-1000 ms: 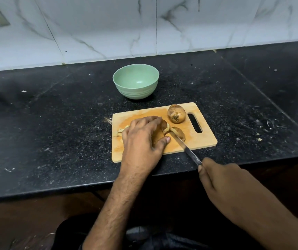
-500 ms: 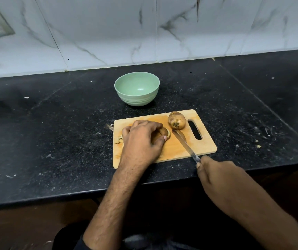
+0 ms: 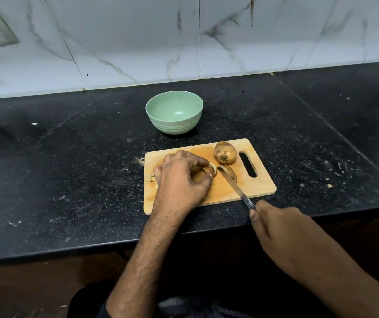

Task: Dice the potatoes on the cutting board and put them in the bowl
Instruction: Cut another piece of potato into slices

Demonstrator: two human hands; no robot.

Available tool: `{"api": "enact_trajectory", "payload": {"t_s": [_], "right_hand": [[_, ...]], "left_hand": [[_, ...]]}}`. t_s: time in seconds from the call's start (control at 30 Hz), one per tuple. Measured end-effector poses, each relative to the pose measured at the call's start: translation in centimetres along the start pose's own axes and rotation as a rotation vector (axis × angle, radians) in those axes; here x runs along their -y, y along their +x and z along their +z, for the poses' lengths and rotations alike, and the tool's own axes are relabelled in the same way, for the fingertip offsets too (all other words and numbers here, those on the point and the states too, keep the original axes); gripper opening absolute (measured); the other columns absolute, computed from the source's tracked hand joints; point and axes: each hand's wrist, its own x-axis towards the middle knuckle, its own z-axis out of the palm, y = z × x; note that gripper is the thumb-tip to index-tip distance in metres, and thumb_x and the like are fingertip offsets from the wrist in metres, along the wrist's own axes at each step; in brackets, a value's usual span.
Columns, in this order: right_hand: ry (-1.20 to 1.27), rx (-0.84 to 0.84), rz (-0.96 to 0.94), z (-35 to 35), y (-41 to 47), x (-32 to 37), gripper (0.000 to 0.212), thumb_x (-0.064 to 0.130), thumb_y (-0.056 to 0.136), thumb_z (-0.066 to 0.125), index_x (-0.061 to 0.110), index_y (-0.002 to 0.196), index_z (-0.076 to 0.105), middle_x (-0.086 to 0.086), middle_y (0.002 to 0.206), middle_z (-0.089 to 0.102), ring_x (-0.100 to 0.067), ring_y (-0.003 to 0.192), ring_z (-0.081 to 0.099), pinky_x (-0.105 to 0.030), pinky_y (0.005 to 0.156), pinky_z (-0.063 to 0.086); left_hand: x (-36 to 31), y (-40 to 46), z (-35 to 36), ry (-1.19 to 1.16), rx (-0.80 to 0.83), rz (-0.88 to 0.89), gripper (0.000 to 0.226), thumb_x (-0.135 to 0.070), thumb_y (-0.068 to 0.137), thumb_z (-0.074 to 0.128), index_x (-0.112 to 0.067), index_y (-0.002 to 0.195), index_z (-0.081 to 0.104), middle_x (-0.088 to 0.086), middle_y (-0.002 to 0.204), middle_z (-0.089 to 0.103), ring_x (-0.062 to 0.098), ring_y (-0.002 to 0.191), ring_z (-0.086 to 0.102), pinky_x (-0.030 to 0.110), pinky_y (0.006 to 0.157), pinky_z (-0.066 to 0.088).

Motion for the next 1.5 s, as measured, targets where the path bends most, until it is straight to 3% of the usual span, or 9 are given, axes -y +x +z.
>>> {"api": "enact_trajectory", "payload": {"t_s": [0.13,0.33,0.53,0.93,1.07,1.2,1.4,1.5], "right_hand": [[0.0,0.0,-0.006,-0.2,-0.1,0.1,0.032,0.046,0.105,0.026,0.03,0.08,0.037,0.004,0.066,0.056,-0.005,0.057,0.055,-0.023,0.053,0.04],[0.008,-0.016,-0.016,-0.2,-0.2,0.1,0.032,0.048,0.104,0.025,0.029,0.083,0.04,0.004,0.068,0.056,-0.006,0.06,0.056,-0.028,0.061,0.049],[0.009,-0.02,-0.028,-0.6,-0.4,0.2,0.031,0.048,0.105,0.024,0.03,0.086,0.04,0.003,0.07,0.056,-0.007,0.062,0.056,-0.022,0.058,0.045],[0.075,-0.027,-0.064,-1.0,-1.1,0.4,0.035,0.053,0.101,0.024,0.03,0.079,0.038,0.003,0.065,0.056,-0.007,0.055,0.055,-0.025,0.055,0.046],[0.089,-0.005,-0.082,-1.0,-1.4,0.3,0.035,0.053,0.102,0.025,0.029,0.081,0.039,0.002,0.063,0.055,-0.008,0.052,0.053,-0.023,0.051,0.039],[0.092,0.01,-0.086,-0.9,-1.6,0.4,0.035,0.053,0.102,0.026,0.029,0.08,0.04,0.001,0.065,0.056,-0.009,0.053,0.055,-0.025,0.052,0.044],[0.082,0.014,-0.068,-0.9,-1.7,0.1,0.035,0.053,0.102,0.026,0.029,0.08,0.037,0.001,0.066,0.055,-0.009,0.055,0.055,-0.025,0.053,0.043],[0.071,0.01,-0.06,-0.9,-1.8,0.0,0.035,0.053,0.102,0.027,0.029,0.078,0.036,0.001,0.066,0.055,-0.009,0.055,0.055,-0.025,0.054,0.044]], "left_hand": [[-0.1,-0.1,0.0,0.026,0.044,0.017,0.021,-0.04,0.083,0.073,-0.039,0.102,0.065,-0.02,0.102,0.052,0.004,0.106,0.042,0.032,0.087,0.023],[-0.2,0.0,-0.1,0.072,0.071,0.065,0.022,-0.04,0.086,0.07,-0.039,0.106,0.061,-0.023,0.106,0.056,0.003,0.107,0.043,0.034,0.093,0.026],[-0.3,0.5,-0.7,0.126,0.082,0.074,0.033,-0.042,0.086,0.071,-0.037,0.118,0.064,-0.024,0.109,0.06,0.004,0.11,0.044,0.033,0.093,0.023],[0.0,-3.3,-1.2,0.014,-0.04,0.097,0.031,-0.039,0.083,0.075,-0.037,0.113,0.067,-0.025,0.103,0.061,0.002,0.107,0.046,0.032,0.091,0.024],[0.2,-4.4,-1.0,0.096,-0.016,0.137,0.026,-0.045,0.085,0.07,-0.039,0.11,0.068,-0.026,0.105,0.058,0.003,0.104,0.042,0.031,0.088,0.02],[0.0,-4.2,-0.9,0.179,0.0,0.163,0.024,-0.051,0.086,0.067,-0.039,0.107,0.069,-0.025,0.106,0.059,0.005,0.106,0.041,0.031,0.086,0.017],[0.2,-3.1,-0.5,0.229,-0.016,0.264,0.022,-0.056,0.085,0.067,-0.036,0.095,0.072,-0.021,0.097,0.062,0.008,0.1,0.046,0.033,0.083,0.028],[0.6,-2.7,-0.5,0.133,-0.004,0.258,0.019,-0.052,0.079,0.075,-0.036,0.089,0.074,-0.021,0.093,0.065,0.008,0.095,0.05,0.034,0.082,0.033]]}}
